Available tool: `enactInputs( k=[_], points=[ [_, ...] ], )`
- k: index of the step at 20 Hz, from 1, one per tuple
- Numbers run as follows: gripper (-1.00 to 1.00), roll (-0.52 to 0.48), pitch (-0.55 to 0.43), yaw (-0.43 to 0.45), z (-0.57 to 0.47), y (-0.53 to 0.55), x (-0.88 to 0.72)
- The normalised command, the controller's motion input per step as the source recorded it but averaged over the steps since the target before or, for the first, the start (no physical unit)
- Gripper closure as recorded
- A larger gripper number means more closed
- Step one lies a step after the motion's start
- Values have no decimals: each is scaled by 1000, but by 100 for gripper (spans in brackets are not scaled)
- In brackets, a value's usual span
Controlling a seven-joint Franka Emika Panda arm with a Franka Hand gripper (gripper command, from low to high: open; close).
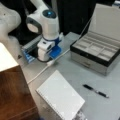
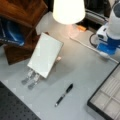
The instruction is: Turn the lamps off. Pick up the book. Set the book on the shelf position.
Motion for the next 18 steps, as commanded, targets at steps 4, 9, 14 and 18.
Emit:
enactInputs(
  k=[4, 9, 14, 18],
  points=[
    [100, 148, -486, 121, -418, -374, -663],
    [100, 153, -515, 68, -414, -352, -700],
    [100, 159, -527, 17, -471, -295, -802],
    [100, 150, -499, -3, -442, -282, -886]
  ],
)
